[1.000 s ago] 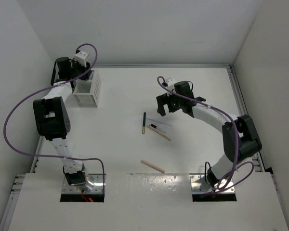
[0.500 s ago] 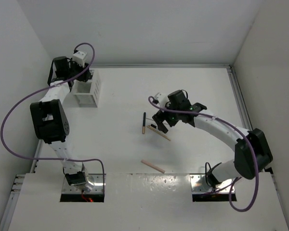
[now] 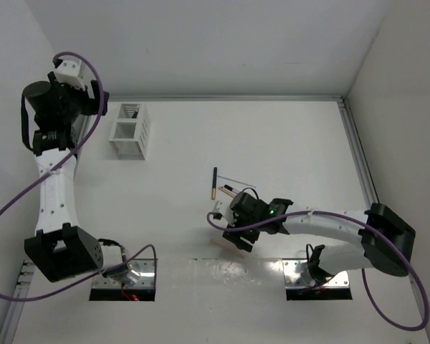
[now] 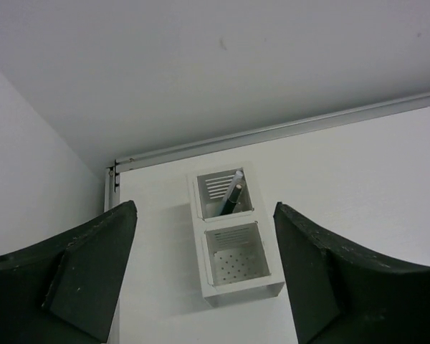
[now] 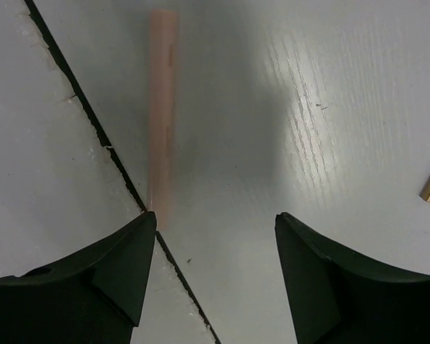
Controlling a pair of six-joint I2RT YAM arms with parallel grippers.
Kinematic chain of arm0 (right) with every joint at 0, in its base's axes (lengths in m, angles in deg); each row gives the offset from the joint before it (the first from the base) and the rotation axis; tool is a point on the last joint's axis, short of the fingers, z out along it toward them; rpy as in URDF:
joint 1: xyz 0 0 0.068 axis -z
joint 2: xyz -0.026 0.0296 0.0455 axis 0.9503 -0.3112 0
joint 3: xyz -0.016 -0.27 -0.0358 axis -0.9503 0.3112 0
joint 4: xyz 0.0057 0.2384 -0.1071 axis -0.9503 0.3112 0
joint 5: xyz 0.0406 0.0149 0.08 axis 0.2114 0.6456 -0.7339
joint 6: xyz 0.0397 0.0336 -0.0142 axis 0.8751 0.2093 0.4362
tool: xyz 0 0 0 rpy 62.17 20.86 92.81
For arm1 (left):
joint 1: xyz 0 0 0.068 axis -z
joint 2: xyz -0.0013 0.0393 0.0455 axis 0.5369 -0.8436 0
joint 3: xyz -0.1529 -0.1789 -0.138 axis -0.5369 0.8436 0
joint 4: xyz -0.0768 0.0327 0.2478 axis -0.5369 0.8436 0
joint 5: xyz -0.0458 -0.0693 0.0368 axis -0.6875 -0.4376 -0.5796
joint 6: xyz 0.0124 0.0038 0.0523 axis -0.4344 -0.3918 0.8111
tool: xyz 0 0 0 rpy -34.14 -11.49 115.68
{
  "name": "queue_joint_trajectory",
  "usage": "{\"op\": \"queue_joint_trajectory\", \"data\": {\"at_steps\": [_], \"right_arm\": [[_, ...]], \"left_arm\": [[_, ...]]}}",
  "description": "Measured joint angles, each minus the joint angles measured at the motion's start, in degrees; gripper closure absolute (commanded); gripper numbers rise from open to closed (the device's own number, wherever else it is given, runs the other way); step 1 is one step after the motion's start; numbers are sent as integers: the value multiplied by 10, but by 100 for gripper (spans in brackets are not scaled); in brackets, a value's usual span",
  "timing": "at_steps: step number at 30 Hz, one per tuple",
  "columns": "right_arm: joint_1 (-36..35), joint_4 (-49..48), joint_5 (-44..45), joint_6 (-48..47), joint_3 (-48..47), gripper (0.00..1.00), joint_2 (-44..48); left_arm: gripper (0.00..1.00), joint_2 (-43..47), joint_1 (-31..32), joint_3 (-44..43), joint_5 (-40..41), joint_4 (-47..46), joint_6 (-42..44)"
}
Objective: Organize the makeup
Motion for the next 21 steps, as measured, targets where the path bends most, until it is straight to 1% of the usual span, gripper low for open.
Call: {"op": "queue_joint_trajectory", "data": {"at_steps": [4, 6, 10, 13, 16, 20, 21], "right_arm": [[-22, -28, 23, 28, 17, 36, -14], [-29, -41, 33, 38, 17, 36, -28], [-66, -58, 50, 51, 14, 36, -63], [-87, -65, 58, 64, 14, 37, -66], [-94, -77, 67, 79, 14, 43, -68], [-95, -88, 77, 101, 14, 46, -87], [-95, -89, 81, 105, 14, 48, -93]], "left_arm": [[17, 40, -4, 33, -8, 13, -9], [17, 42, -3, 45, -10, 21, -9], [17, 42, -1, 70, -7, 40, -8], [17, 42, 4, 78, -2, 48, -5], [17, 43, 12, 86, 4, 49, -2], [17, 45, 23, 93, 11, 53, -1], [17, 45, 25, 93, 12, 54, -1]]}}
